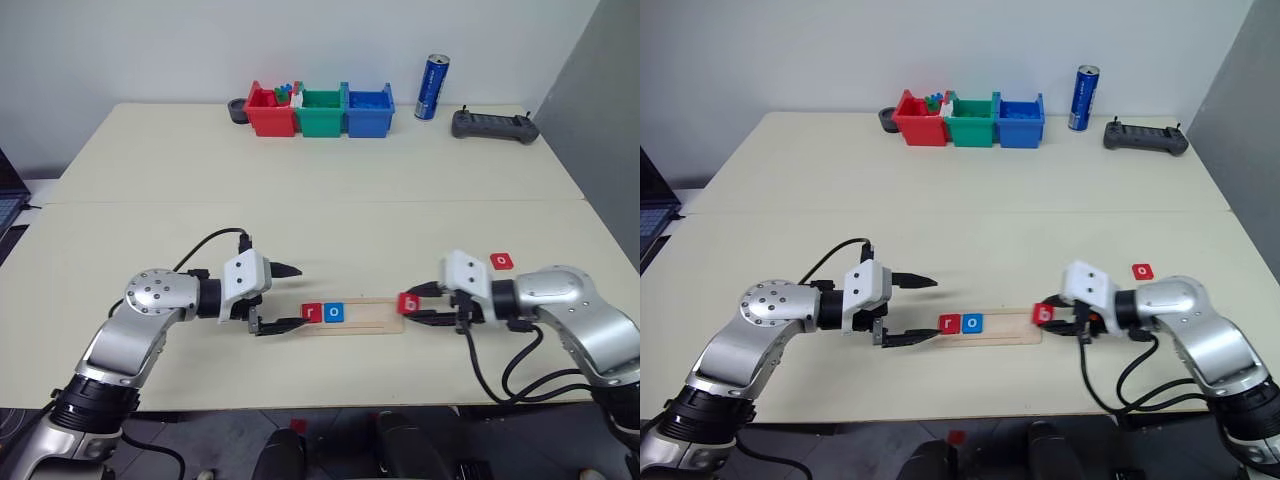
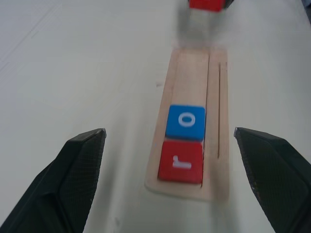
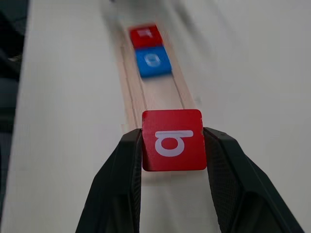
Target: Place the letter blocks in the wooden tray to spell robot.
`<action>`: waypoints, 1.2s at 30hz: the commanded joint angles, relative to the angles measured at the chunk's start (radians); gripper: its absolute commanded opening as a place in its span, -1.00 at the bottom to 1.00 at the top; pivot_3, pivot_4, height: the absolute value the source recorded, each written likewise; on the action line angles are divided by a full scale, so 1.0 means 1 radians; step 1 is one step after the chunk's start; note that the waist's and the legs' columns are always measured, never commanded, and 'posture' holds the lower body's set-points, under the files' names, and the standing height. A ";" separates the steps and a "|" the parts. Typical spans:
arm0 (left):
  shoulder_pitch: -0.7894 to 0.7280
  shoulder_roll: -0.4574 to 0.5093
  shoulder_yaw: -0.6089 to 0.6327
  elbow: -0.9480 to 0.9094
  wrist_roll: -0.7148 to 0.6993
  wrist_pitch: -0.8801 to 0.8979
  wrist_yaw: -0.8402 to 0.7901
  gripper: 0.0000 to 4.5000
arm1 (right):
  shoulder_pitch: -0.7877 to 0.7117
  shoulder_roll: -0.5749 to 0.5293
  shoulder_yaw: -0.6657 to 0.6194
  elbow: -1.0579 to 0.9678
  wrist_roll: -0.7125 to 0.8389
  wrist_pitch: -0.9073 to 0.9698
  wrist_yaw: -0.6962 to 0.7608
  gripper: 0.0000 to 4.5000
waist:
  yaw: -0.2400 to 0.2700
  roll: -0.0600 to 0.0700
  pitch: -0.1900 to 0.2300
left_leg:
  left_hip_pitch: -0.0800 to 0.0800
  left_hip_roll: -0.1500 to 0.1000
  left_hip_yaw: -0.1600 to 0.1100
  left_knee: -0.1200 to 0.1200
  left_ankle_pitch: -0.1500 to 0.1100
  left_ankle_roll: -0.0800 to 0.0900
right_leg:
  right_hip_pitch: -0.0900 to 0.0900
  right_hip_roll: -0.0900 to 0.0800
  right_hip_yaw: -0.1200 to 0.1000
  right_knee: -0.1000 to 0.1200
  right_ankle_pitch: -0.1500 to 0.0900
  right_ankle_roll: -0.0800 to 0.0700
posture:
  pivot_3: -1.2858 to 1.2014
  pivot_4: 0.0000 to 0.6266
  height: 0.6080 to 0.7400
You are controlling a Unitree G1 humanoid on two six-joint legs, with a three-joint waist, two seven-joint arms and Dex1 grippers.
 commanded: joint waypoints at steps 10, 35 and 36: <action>0.020 0.021 0.021 -0.010 0.029 -0.073 -0.018 1.00 | -0.170 0.154 0.248 0.116 -0.177 0.073 -0.096 -0.35 | 0.006 0.000 0.000 | -0.001 -0.001 0.000 0.000 0.000 0.000 | -0.001 -0.001 -0.001 0.000 0.000 0.000 | 0.03 -0.52 1.00; 0.017 0.005 0.016 -0.036 0.037 -0.050 -0.001 1.00 | -0.216 0.195 0.271 0.208 -0.236 -0.005 -0.039 -0.35 | 0.001 0.000 0.000 | -0.001 -0.001 0.000 0.000 0.000 0.000 | -0.001 -0.001 -0.001 0.000 0.000 0.000 | 0.03 -0.52 1.00; 0.017 0.003 0.014 -0.036 0.038 -0.050 0.000 1.00 | -0.219 0.197 0.271 0.213 -0.238 -0.008 -0.037 -0.35 | 0.001 0.000 0.000 | -0.001 -0.001 0.000 0.000 0.000 0.000 | -0.001 -0.001 -0.001 0.000 0.000 0.000 | 0.03 -0.52 1.00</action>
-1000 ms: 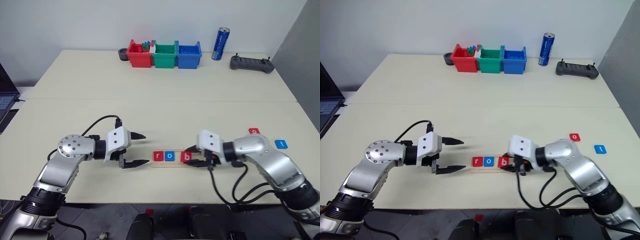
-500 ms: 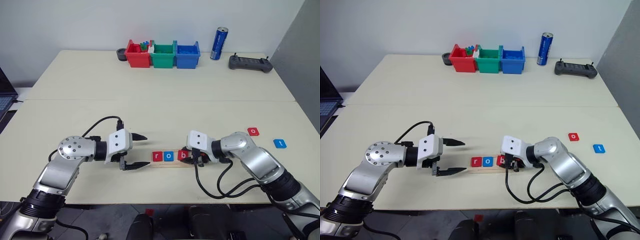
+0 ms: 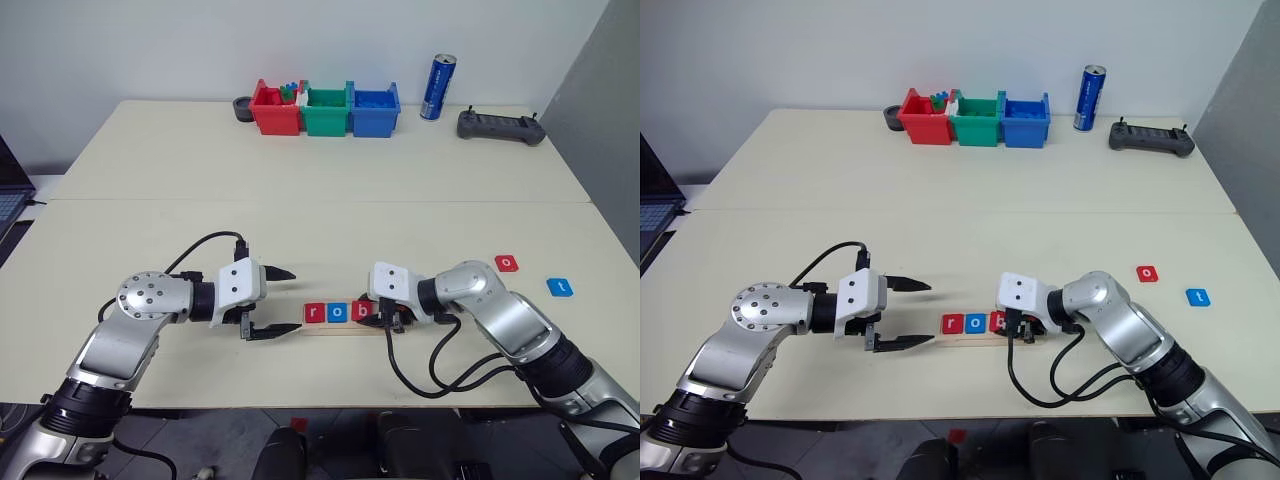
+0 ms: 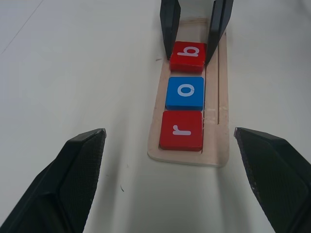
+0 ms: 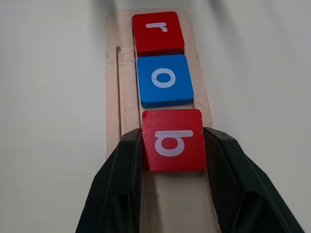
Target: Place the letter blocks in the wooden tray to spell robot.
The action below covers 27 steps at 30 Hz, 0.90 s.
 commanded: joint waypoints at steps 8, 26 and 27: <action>0.000 -0.004 0.006 -0.017 0.003 -0.008 0.012 1.00 | -0.044 0.011 -0.008 -0.008 -0.012 -0.025 0.025 0.73 | 0.000 0.000 0.000 | 0.000 0.000 0.000 0.000 0.000 0.000 | 0.000 0.000 0.000 0.000 0.000 0.000 | 0.03 -0.52 1.00; 0.003 -0.002 0.016 -0.010 -0.003 -0.001 0.011 1.00 | 0.101 -0.100 -0.244 -0.304 0.125 0.185 -0.054 0.99 | 0.001 0.000 0.000 | 0.000 0.000 -0.001 0.000 0.000 0.000 | 0.000 0.000 -0.001 0.000 0.000 0.000 | 0.03 -0.52 1.00; 0.002 -0.003 0.015 -0.008 -0.003 -0.002 0.010 1.00 | 0.114 -0.106 -0.253 -0.313 0.127 0.188 -0.061 0.91 | 0.001 0.000 0.000 | 0.000 0.000 -0.001 0.000 0.000 0.000 | 0.000 0.000 -0.001 0.000 0.000 0.000 | 0.03 -0.52 1.00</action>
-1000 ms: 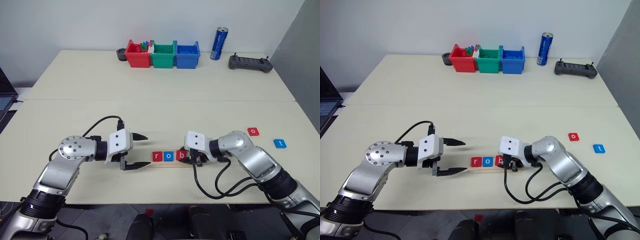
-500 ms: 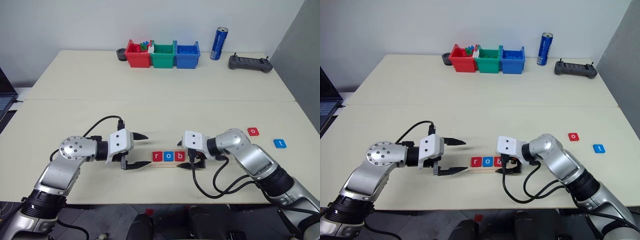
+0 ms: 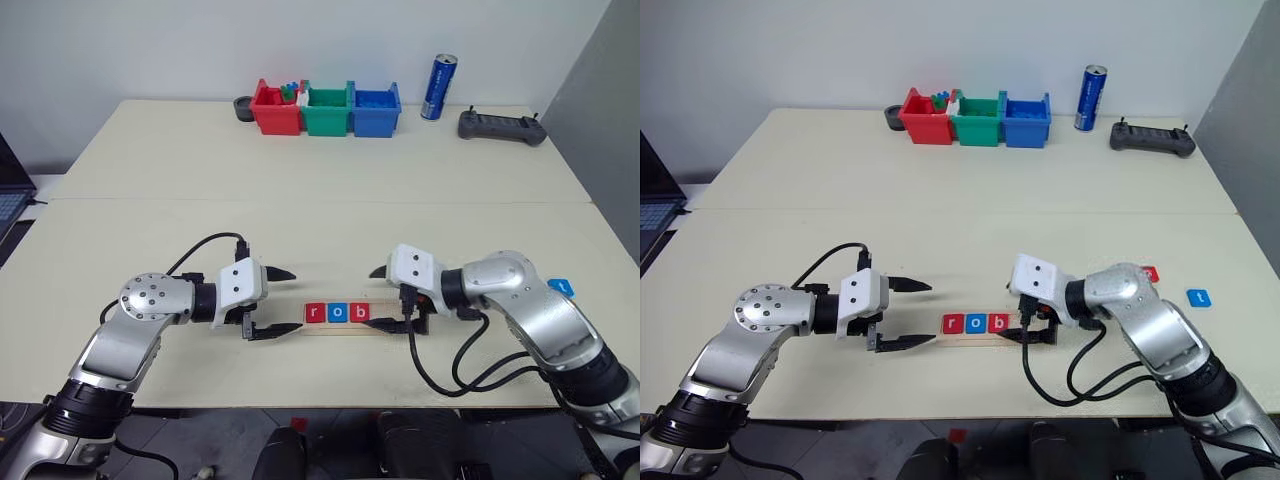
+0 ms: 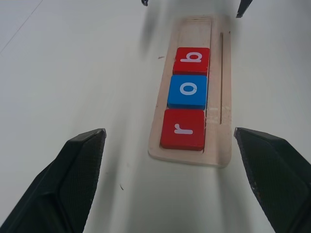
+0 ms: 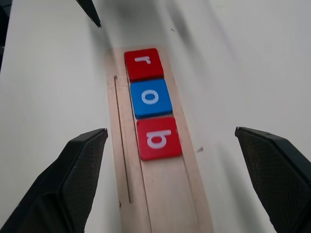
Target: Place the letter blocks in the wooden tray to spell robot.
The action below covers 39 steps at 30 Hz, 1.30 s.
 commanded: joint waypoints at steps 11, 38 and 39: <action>-0.040 -0.010 -0.004 0.026 0.004 -0.037 -0.014 1.00 | 0.043 -0.044 -0.008 -0.059 -0.022 -0.029 -0.067 -0.69 | -0.001 0.000 0.000 | 0.000 0.000 0.001 0.000 0.000 0.000 | 0.000 0.000 0.000 0.000 0.000 0.000 | 0.03 -0.52 1.00; -0.028 -0.018 -0.008 -0.006 0.007 -0.019 0.003 1.00 | -0.084 0.058 0.243 0.095 -0.205 -0.117 -0.044 -1.00 | -0.001 0.000 0.000 | 0.000 0.000 0.000 0.000 0.000 0.000 | 0.000 0.000 0.000 0.000 0.000 0.000 | 0.03 -0.52 1.00; -0.029 -0.019 -0.008 -0.006 0.007 -0.019 0.003 1.00 | -0.084 0.058 0.239 0.097 -0.208 -0.120 -0.044 -1.00 | -0.001 0.000 0.000 | 0.000 0.000 0.000 0.000 0.000 0.000 | 0.000 0.000 0.000 0.000 0.000 0.000 | 0.03 -0.52 1.00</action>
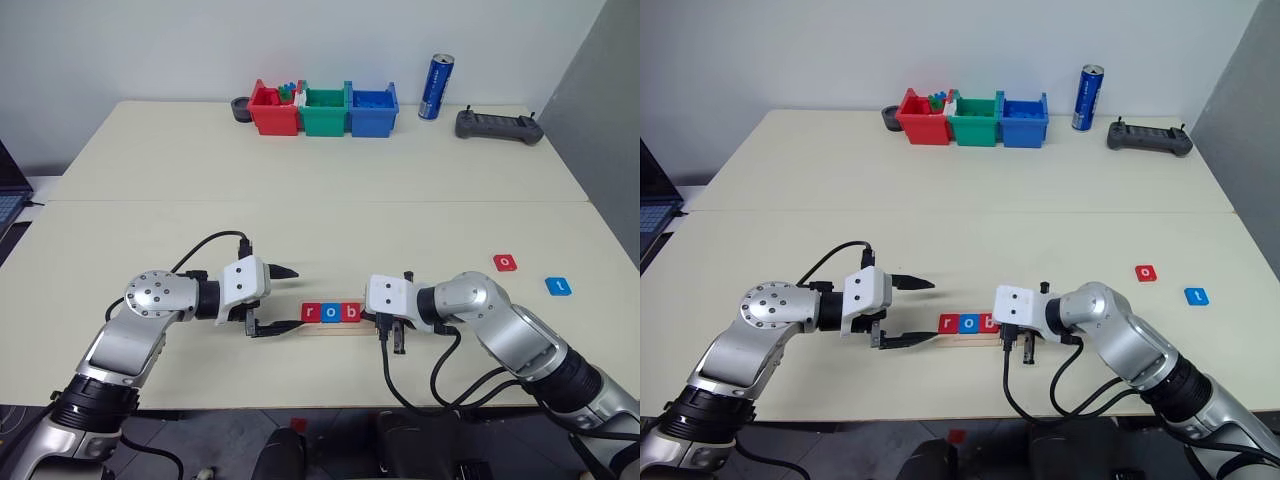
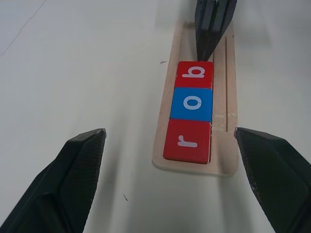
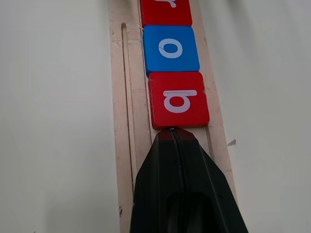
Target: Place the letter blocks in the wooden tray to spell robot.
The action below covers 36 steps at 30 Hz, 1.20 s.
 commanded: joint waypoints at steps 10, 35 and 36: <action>-0.001 -0.021 0.009 -0.061 -0.025 0.017 0.012 1.00 | 0.087 -0.055 -0.404 -0.176 0.115 0.155 -0.077 -0.10 | 0.002 0.000 0.000 | 0.000 0.000 0.000 0.000 0.000 0.000 | 0.000 0.000 0.000 0.000 0.000 0.000 | 0.03 -0.52 1.00; -0.056 -0.033 0.015 -0.105 -0.101 0.088 -0.028 1.00 | 0.240 0.214 -0.881 0.251 0.119 0.076 -0.640 0.99 | -0.003 0.000 0.000 | 0.001 0.000 0.002 0.000 0.000 0.000 | 0.001 0.000 0.003 0.001 0.000 0.000 | 0.03 -0.52 1.00; -0.055 -0.033 0.016 -0.104 -0.101 0.087 -0.028 1.00 | 0.232 0.213 -0.879 0.275 0.120 0.075 -0.642 0.99 | -0.003 0.000 0.000 | 0.001 0.000 0.002 0.000 0.000 0.000 | 0.001 0.000 0.003 0.001 0.000 0.000 | 0.03 -0.52 1.00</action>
